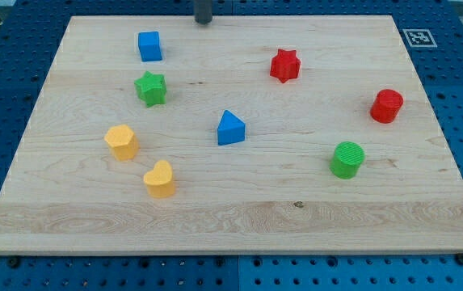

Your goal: Place the blue cube vertically above the blue triangle

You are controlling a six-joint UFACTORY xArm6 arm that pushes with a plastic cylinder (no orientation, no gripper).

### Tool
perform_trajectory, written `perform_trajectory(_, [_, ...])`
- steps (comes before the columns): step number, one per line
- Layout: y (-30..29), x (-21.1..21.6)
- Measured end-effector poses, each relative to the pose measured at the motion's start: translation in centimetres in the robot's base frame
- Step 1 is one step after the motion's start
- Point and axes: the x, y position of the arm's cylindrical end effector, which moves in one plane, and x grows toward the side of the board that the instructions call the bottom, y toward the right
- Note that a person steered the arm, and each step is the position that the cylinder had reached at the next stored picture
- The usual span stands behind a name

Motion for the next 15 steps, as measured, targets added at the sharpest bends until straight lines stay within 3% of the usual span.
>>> perform_trajectory(5, [-8.6,0.2])
perform_trajectory(7, [-10.7,2.2])
perform_trajectory(11, [-6.5,12.4])
perform_trajectory(15, [-5.0,13.3])
